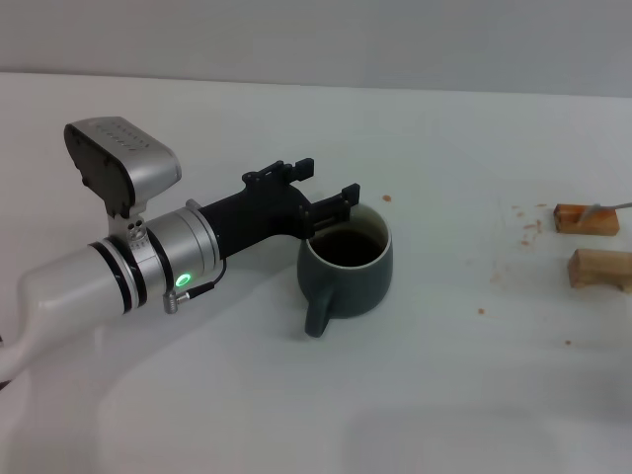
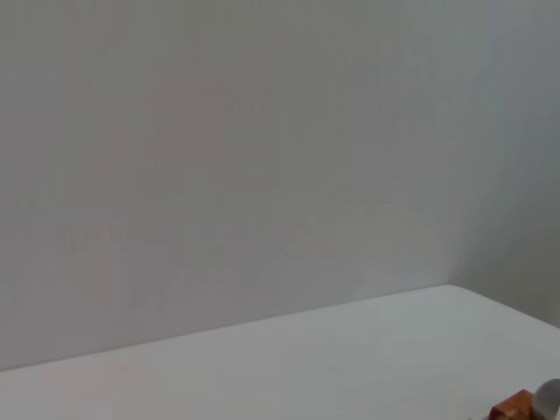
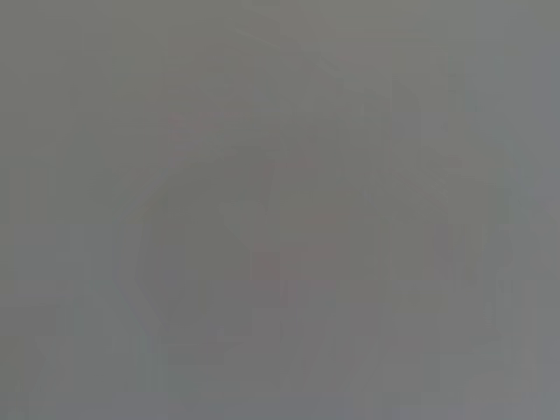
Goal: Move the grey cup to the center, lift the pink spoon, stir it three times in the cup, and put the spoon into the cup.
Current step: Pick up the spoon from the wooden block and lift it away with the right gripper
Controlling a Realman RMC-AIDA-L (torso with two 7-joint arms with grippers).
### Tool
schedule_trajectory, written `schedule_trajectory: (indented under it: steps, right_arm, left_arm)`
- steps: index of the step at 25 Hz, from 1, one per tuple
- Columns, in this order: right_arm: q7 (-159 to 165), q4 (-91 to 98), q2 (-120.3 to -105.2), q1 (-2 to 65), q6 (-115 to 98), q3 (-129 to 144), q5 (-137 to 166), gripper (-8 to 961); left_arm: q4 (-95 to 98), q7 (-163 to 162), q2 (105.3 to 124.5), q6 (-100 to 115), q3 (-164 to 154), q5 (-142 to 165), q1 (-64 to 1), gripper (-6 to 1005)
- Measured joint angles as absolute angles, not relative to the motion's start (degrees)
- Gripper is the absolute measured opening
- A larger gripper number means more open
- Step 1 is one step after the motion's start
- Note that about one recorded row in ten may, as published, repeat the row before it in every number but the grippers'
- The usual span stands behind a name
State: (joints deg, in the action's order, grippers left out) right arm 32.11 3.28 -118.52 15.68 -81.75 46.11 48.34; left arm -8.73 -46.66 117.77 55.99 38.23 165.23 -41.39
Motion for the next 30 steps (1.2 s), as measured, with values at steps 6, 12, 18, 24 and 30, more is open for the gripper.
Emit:
schedule_trajectory:
  steps: [6, 12, 18, 24, 30]
  right_arm:
    - [37.0, 8.3, -118.40, 15.9, -81.3, 47.9, 50.8, 132]
    - [41.3, 12.6, -118.35, 16.2, -81.3, 47.8, 54.4, 117]
    - [41.7, 12.9, -118.30, 16.6, -80.5, 47.8, 54.8, 103]
    - [44.2, 13.1, -117.62, 17.5, -80.4, 47.8, 55.6, 103]
    - [49.7, 14.3, -115.91, 19.1, -80.7, 47.7, 58.4, 103]
  left_arm:
    - [-8.5, -46.7, 117.81, 56.0, 38.2, 165.2, -41.4, 794]
    - [-8.7, -46.7, 117.85, 56.0, 38.2, 165.2, -41.0, 793]
    - [-8.7, -46.7, 117.85, 56.0, 38.2, 165.2, -40.4, 794]
    - [-8.7, -46.7, 117.78, 56.0, 38.3, 165.2, -40.2, 793]
    - [-8.7, -46.7, 117.76, 56.2, 38.4, 165.2, -40.0, 792]
